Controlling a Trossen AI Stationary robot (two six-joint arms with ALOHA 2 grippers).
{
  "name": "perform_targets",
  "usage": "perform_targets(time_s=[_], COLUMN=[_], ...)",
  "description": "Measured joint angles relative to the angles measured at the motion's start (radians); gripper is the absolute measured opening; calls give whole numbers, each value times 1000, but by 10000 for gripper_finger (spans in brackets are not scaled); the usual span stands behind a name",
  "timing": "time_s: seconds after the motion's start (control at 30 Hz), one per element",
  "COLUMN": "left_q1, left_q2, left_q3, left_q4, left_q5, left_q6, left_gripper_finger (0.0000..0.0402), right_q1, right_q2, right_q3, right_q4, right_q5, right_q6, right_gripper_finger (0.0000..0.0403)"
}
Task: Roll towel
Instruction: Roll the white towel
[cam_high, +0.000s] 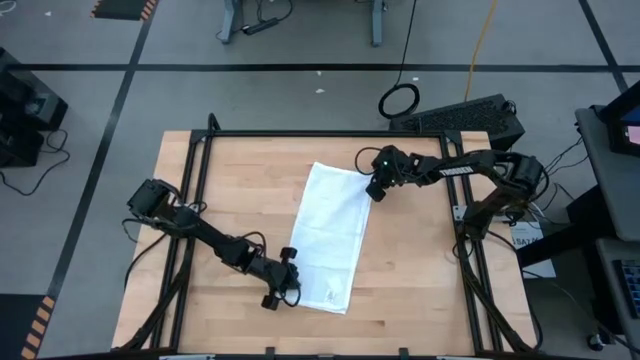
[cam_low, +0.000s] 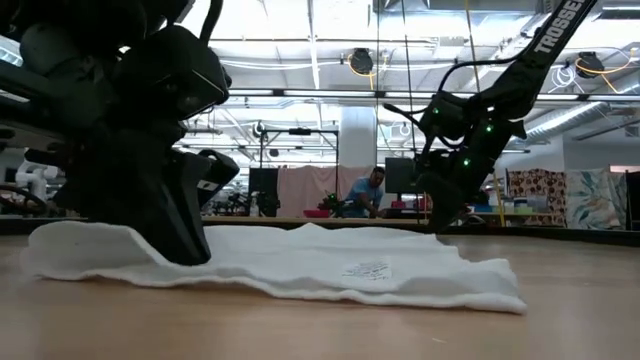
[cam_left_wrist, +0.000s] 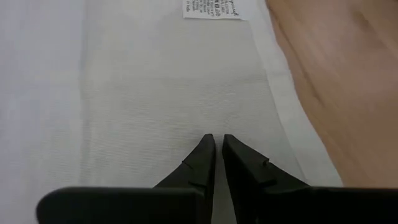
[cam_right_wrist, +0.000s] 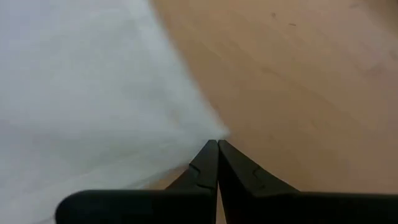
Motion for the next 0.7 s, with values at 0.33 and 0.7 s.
perform_targets(time_s=[0.33, 0.7], left_q1=[4, 37], left_q2=[-1, -1], left_q3=[-3, -2], left_q4=[24, 86], left_q5=[59, 49], left_q6=[1, 66], left_gripper_finger=[42, 42], right_q1=[-15, 88], right_q2=[-9, 9], right_q3=[0, 0], right_q4=[64, 127], right_q5=[-78, -141], right_q6=[-13, 2], right_gripper_finger=[0, 0])
